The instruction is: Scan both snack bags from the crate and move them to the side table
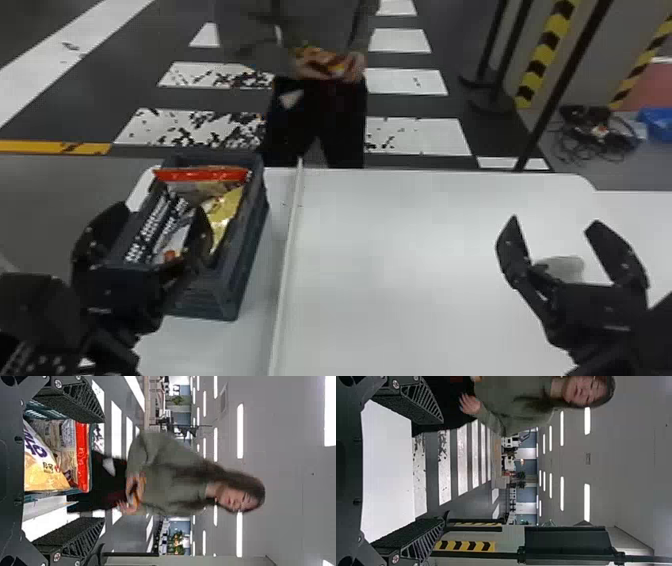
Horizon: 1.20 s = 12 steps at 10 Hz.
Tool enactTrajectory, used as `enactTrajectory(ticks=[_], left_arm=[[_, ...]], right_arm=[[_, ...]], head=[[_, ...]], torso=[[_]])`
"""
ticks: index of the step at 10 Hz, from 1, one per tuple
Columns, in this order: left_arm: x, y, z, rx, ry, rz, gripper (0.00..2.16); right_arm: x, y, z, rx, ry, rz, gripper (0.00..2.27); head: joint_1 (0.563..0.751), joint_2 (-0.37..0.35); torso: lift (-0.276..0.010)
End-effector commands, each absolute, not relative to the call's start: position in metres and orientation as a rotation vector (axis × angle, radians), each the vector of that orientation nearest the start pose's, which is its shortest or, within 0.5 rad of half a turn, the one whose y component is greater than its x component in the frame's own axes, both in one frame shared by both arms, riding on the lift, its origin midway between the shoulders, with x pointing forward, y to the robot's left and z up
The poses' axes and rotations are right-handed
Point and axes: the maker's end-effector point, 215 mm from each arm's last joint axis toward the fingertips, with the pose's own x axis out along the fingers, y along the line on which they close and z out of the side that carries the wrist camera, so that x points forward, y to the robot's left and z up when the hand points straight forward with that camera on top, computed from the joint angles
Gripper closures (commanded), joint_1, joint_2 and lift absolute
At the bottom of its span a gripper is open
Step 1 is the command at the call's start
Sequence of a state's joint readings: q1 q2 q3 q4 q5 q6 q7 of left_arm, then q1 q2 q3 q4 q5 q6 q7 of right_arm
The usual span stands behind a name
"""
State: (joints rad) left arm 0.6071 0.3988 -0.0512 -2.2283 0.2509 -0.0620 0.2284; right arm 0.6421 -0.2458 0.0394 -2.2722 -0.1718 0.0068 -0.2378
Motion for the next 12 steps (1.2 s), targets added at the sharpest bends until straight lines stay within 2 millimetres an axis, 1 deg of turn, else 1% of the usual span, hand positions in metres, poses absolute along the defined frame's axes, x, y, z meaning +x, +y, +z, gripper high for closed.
enactTrajectory(ticks=[1, 4, 7, 8, 10, 12], left_arm=[[0.422, 0.25, -0.271, 0.035, -0.071, -0.05, 0.12], [0.428, 0.256, -0.272, 0.05, -0.072, -0.057, 0.12], [0.437, 0.261, -0.282, 0.06, -0.057, -0.085, 0.12], [0.443, 0.265, -0.285, 0.061, -0.054, -0.094, 0.12], [0.456, 0.279, -0.288, 0.048, -0.051, -0.099, 0.12], [0.469, 0.285, -0.283, 0.028, -0.051, -0.099, 0.12]], right_arm=[[0.41, -0.252, -0.279, 0.007, -0.032, -0.049, 0.11], [0.408, -0.252, -0.278, 0.009, -0.038, -0.049, 0.11], [0.408, -0.251, -0.278, 0.01, -0.038, -0.047, 0.11], [0.408, -0.25, -0.278, 0.011, -0.037, -0.044, 0.11], [0.408, -0.247, -0.281, 0.007, -0.031, -0.038, 0.11], [0.408, -0.244, -0.283, 0.006, -0.028, -0.032, 0.11]], head=[[0.695, -0.006], [0.695, -0.002], [0.695, 0.008], [0.695, 0.01], [0.695, 0.019], [0.695, 0.039]], torso=[[-0.095], [-0.095], [-0.095], [-0.095], [-0.095], [-0.095]])
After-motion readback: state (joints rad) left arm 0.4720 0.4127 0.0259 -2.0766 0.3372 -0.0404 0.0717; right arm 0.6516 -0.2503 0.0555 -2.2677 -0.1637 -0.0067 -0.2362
